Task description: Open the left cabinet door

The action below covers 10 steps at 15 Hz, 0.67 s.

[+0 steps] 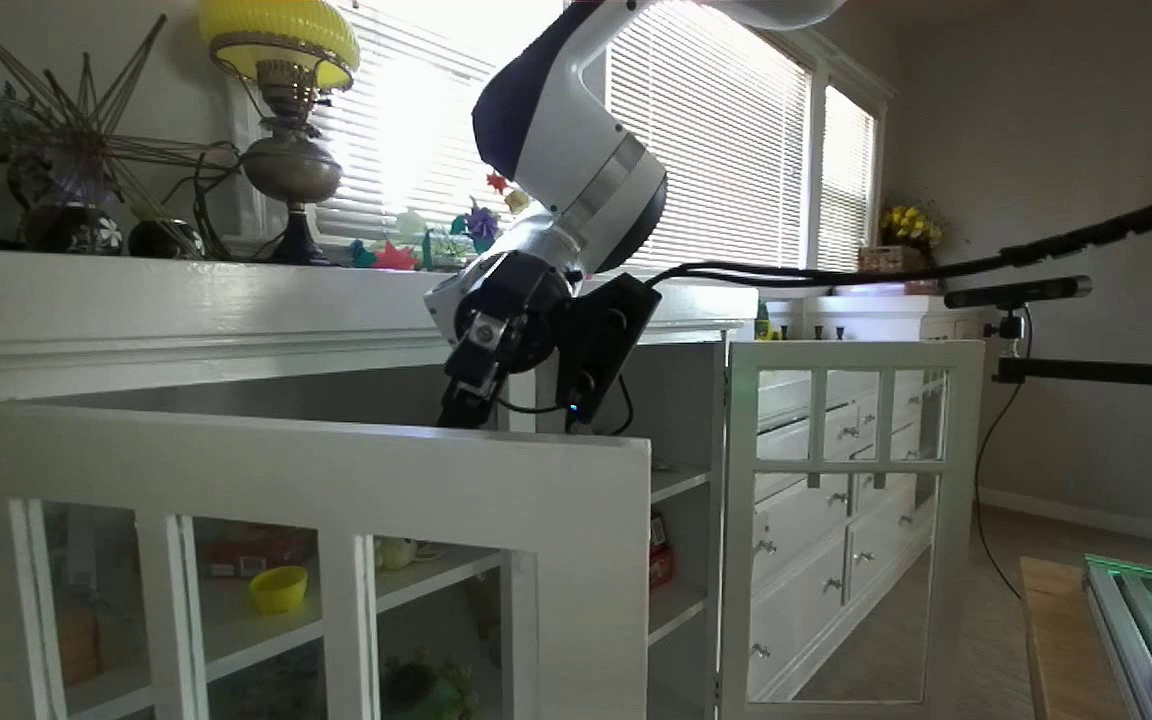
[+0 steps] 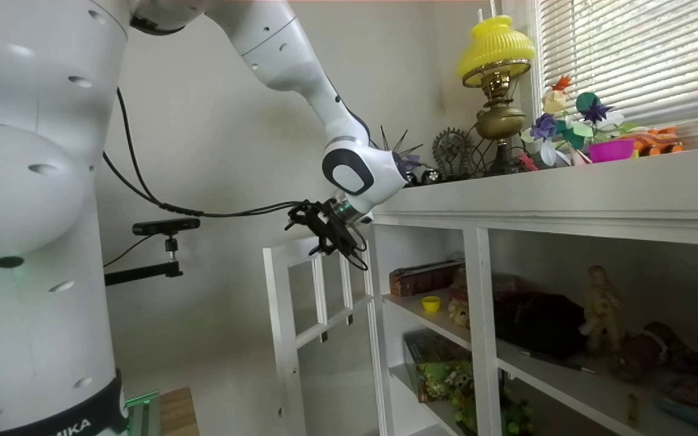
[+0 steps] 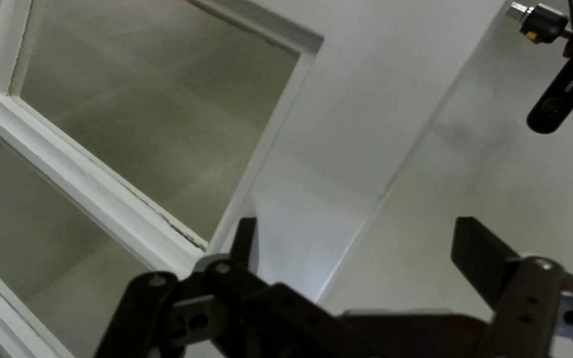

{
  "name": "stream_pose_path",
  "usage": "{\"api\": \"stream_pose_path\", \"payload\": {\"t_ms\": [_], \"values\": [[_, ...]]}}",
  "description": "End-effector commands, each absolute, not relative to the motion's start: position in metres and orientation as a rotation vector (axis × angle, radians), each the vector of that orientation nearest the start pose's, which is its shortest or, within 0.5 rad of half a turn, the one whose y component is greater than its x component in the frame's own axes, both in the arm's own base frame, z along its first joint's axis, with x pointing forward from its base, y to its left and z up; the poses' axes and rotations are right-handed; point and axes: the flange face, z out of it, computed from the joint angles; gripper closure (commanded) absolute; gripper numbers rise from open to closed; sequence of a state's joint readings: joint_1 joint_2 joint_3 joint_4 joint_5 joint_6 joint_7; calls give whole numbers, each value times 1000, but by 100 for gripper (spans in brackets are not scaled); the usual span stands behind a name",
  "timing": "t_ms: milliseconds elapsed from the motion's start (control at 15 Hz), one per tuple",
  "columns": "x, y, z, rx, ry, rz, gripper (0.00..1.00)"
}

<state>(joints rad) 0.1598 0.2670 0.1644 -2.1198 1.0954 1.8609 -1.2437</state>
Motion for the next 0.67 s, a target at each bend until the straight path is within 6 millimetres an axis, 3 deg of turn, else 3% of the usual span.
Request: {"api": "stream_pose_path", "payload": {"t_ms": [0, 600], "values": [[506, 270, 286, -1822, -934, 69, 0], [528, 324, 278, -1781, -976, 132, 0]]}}
